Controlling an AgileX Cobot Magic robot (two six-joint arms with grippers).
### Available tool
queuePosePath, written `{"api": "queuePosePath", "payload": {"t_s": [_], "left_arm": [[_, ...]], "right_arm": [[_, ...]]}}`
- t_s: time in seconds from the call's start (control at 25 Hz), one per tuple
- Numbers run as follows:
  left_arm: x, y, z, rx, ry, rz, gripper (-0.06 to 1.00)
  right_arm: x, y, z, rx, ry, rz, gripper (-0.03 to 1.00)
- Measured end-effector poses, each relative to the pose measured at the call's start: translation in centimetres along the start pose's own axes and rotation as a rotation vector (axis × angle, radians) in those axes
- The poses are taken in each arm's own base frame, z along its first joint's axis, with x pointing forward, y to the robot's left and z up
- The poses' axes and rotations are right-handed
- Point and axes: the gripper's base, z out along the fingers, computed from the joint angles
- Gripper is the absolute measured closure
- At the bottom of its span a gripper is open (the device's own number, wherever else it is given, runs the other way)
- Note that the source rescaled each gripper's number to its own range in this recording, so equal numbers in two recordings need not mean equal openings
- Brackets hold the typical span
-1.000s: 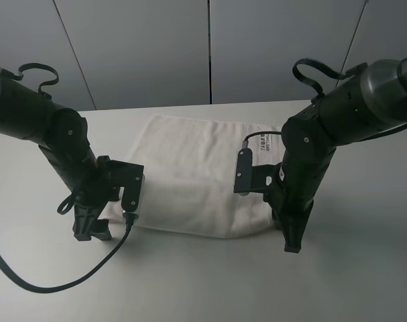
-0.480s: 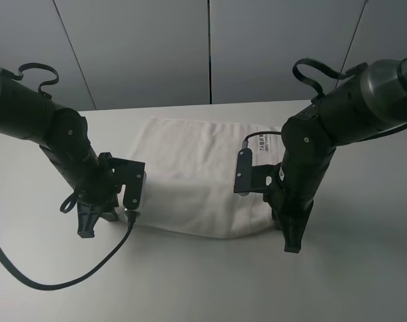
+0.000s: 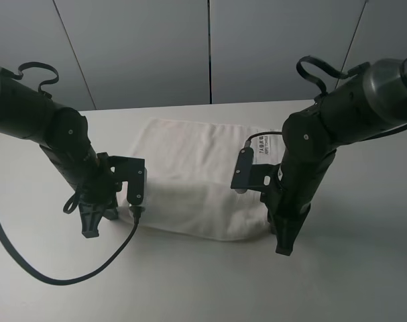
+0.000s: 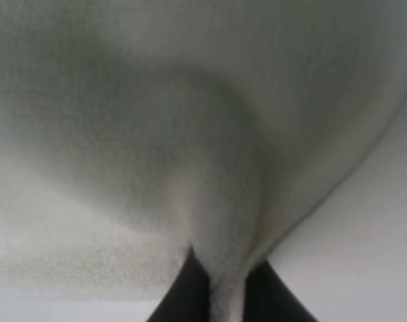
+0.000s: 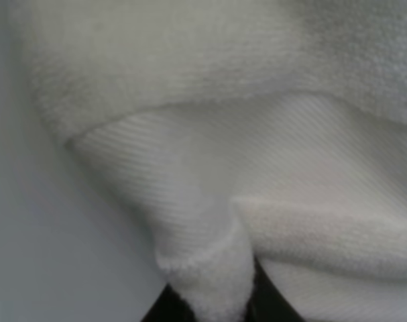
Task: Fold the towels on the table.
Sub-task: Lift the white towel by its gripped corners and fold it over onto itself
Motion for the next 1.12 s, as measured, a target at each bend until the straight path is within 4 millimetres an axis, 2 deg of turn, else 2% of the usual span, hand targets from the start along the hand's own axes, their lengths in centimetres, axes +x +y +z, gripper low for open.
{"api": "queuePosePath", "payload": {"t_s": [0.2, 0.56, 0.76, 1.0, 1.12], "left_arm": [[0.0, -0.4, -1.2, 0.021, 0.006, -0.052, 0.94], [0.2, -1.6, -3.7, 0.11, 0.018, -0.124, 0.94], [-0.8, -2.9, -5.3, 0.126, 0.011, -0.108, 0.94], [-1.3, -3.3, -7.6, 0.075, -0.039, -0.151, 0.94], [-1.4, -3.2, -8.2, 0.048, -0.064, -0.202, 0.94]], "right_arm": [[0.5, 1.1, -0.9, -0.074, 0.0, 0.097, 0.97], [1.4, 2.6, -4.2, -0.169, 0.019, 0.129, 0.97], [1.9, 3.6, -6.0, -0.224, 0.01, 0.131, 0.97], [2.5, 4.2, -8.9, -0.191, -0.055, 0.121, 0.97], [2.8, 4.2, -9.8, -0.157, -0.072, 0.178, 0.97]]}}
